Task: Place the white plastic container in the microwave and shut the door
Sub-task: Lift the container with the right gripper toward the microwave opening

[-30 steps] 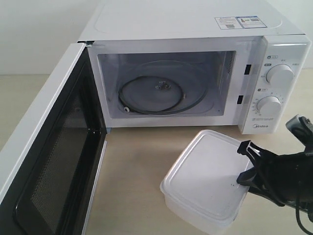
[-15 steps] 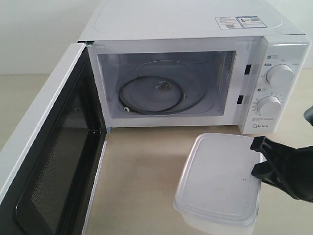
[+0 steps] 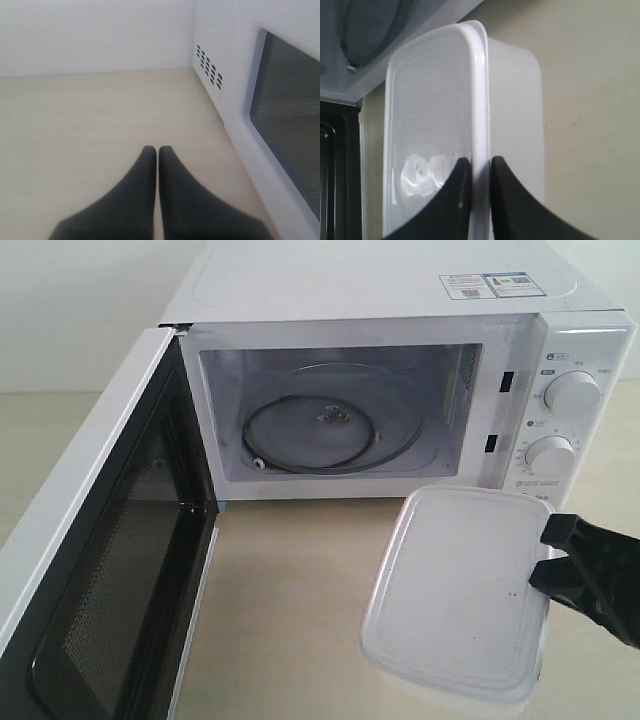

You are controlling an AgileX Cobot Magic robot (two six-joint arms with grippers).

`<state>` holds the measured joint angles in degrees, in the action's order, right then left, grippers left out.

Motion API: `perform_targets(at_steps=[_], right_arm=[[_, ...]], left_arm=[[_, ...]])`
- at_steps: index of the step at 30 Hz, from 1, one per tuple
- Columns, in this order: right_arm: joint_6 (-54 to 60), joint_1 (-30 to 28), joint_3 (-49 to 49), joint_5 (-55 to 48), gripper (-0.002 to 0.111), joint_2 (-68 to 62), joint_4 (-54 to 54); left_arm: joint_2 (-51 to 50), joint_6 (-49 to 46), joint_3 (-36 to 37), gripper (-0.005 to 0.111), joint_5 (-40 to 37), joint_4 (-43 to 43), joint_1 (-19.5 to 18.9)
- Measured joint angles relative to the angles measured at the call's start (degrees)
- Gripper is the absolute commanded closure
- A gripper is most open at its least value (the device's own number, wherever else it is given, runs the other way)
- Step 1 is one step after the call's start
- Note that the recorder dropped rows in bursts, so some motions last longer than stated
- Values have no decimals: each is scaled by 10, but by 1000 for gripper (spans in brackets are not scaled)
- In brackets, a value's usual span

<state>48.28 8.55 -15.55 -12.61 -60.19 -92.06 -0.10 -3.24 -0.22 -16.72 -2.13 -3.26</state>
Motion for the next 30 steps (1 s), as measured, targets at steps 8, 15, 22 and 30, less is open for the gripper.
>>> perform_targets(at_steps=[8, 15, 22, 30], right_arm=[[-118, 0, 2, -8, 108, 71, 104], [-266, 0, 13, -9, 108, 120, 247], [-280, 0, 17, -45, 108, 127, 263], [-296, 7, 17, -43, 108, 127, 261]], left_arm=[[0, 0, 0, 103, 0, 0, 0], [0, 0, 0, 103, 0, 0, 0], [0, 0, 0, 103, 0, 0, 0], [0, 0, 0, 103, 0, 0, 0]])
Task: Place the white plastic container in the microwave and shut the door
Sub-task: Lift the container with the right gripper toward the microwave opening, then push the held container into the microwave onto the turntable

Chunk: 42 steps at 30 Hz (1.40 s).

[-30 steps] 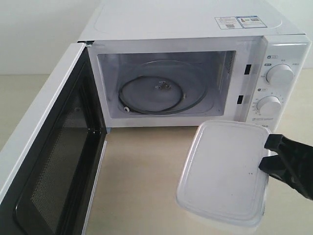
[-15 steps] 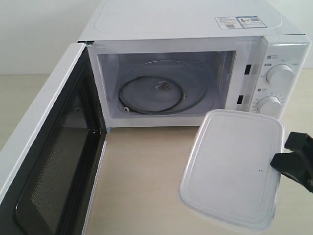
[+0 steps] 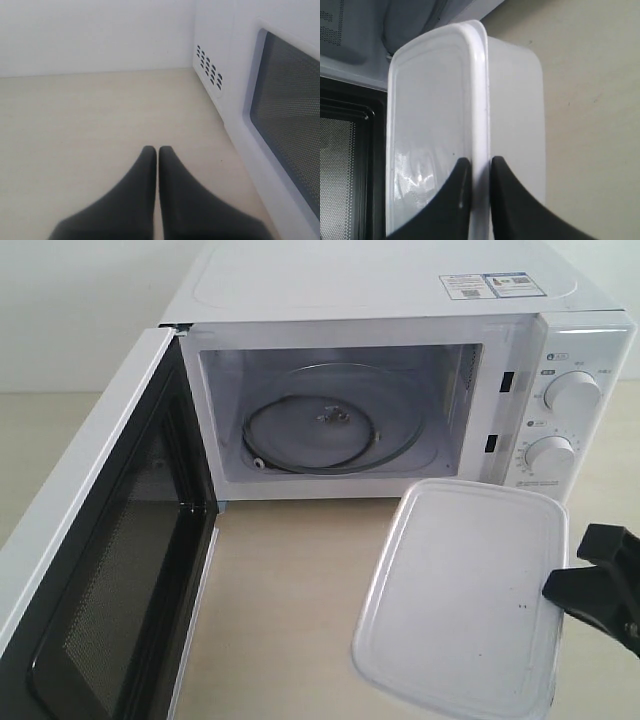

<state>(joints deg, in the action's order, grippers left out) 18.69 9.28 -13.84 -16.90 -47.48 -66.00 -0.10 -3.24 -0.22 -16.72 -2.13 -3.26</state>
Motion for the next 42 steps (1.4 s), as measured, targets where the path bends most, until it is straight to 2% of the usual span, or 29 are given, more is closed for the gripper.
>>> perform_targets(at_steps=[3, 4, 5, 7, 9, 11, 15, 26, 42], right_arm=[[-58, 54, 0, 32, 108, 0, 20], [-96, 102, 0, 67, 108, 0, 35], [-116, 123, 0, 84, 108, 0, 44], [-243, 227, 5, 181, 108, -13, 110], [-328, 284, 22, 246, 108, -26, 152], [-409, 334, 43, 316, 108, -50, 178], [-473, 391, 53, 400, 108, -93, 187], [-610, 399, 51, 551, 108, -243, 232], [-690, 399, -84, 646, 108, -423, 251]], left_arm=[[0, 0, 0, 103, 0, 0, 0], [0, 0, 0, 103, 0, 0, 0], [0, 0, 0, 103, 0, 0, 0], [0, 0, 0, 103, 0, 0, 0], [0, 0, 0, 103, 0, 0, 0], [0, 0, 0, 103, 0, 0, 0], [0, 0, 0, 103, 0, 0, 0], [0, 0, 0, 103, 0, 0, 0], [0, 0, 0, 103, 0, 0, 0]])
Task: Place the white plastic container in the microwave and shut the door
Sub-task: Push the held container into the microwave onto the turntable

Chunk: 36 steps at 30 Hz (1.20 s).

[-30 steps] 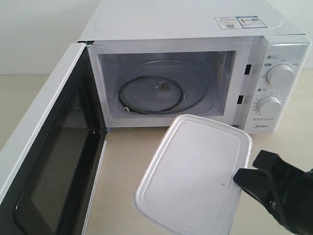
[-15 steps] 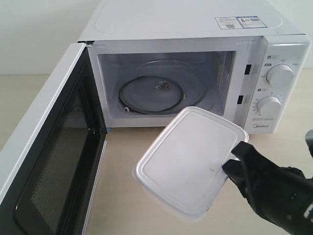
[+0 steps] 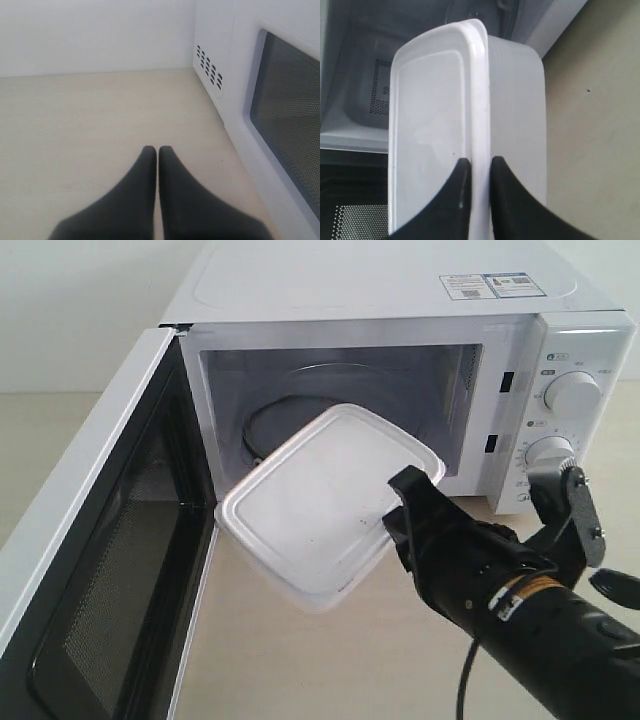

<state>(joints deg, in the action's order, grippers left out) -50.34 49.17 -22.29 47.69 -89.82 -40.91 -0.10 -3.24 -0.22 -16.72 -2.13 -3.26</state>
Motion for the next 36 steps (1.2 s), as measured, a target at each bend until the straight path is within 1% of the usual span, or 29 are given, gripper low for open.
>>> perform_targets(at_steps=[4, 7, 12, 18, 24, 30, 36], right_arm=[[-3, 0, -36, 3, 108, -32, -8], [-6, 0, -57, 7, 108, -51, -36], [-6, 0, -82, 38, 108, -78, -75], [-6, -2, -121, 49, 108, -106, -96], [2, -3, -164, 85, 108, -139, -117], [32, -25, -198, 87, 108, -158, -136], [34, -46, -223, 86, 108, -180, -140]], left_arm=[[0, 0, 0, 103, 0, 0, 0], [0, 0, 0, 103, 0, 0, 0], [0, 0, 0, 103, 0, 0, 0], [0, 0, 0, 103, 0, 0, 0], [0, 0, 0, 103, 0, 0, 0], [0, 0, 0, 103, 0, 0, 0], [0, 0, 0, 103, 0, 0, 0]])
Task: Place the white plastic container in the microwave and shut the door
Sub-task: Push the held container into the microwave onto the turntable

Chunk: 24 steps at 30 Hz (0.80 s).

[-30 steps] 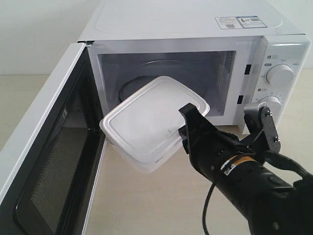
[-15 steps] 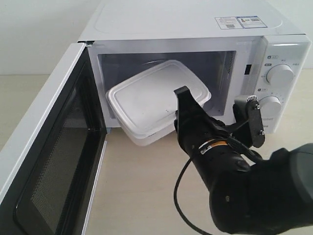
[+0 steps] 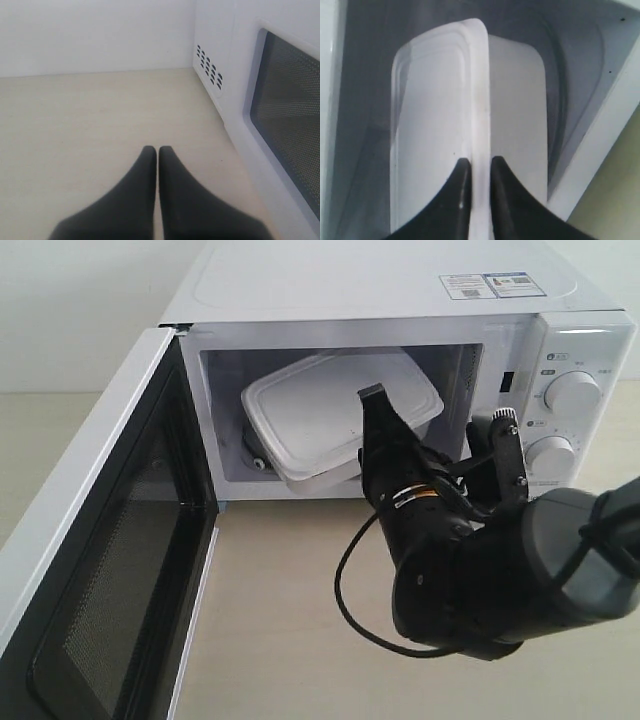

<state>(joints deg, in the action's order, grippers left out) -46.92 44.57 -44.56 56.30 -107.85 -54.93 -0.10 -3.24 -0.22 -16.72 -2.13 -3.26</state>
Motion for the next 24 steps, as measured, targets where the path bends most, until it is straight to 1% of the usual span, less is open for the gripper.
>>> perform_targets(at_steps=[13, 15, 19, 22, 24], right_arm=[[14, -37, -84, -14, 108, -62, 6], [14, -37, -95, -15, 107, -69, 8], [22, -38, -120, -19, 92, -82, 23], [34, -38, -124, -13, 78, -82, 28], [39, -38, -124, -4, 72, -82, 30]], left_arm=[[0, 0, 0, 103, 0, 0, 0], [0, 0, 0, 103, 0, 0, 0], [0, 0, 0, 103, 0, 0, 0], [0, 0, 0, 103, 0, 0, 0], [0, 0, 0, 103, 0, 0, 0]])
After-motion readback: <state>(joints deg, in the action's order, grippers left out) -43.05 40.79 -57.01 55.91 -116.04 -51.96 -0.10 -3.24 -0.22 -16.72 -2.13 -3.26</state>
